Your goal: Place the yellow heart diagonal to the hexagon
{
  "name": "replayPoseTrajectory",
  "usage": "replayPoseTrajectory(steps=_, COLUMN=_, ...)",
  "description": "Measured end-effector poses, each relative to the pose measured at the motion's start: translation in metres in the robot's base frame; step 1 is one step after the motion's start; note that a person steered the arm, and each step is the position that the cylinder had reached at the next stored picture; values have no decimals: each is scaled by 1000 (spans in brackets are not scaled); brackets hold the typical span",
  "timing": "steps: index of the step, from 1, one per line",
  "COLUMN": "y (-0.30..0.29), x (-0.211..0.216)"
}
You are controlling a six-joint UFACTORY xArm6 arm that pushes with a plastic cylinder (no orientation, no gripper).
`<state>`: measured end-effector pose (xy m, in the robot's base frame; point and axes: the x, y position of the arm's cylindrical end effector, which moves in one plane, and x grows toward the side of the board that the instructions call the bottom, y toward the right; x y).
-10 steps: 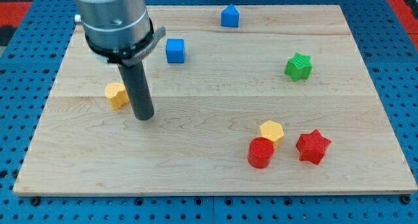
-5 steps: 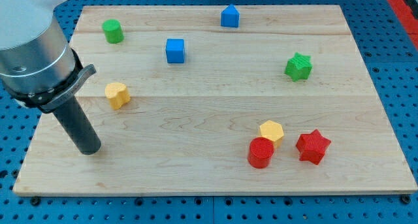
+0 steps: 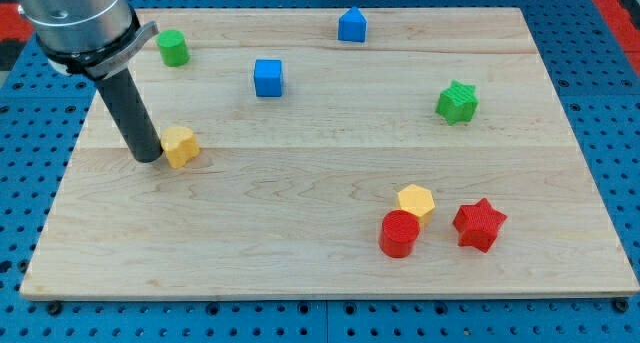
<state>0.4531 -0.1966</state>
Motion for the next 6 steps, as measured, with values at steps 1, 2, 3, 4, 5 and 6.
replayPoseTrajectory(steps=1, y=0, x=-1)
replayPoseTrajectory(steps=2, y=0, x=-1)
replayPoseTrajectory(steps=3, y=12, x=-1)
replayPoseTrajectory(steps=4, y=56, x=-1)
replayPoseTrajectory(steps=5, y=85, x=-1)
replayPoseTrajectory(steps=6, y=98, x=0)
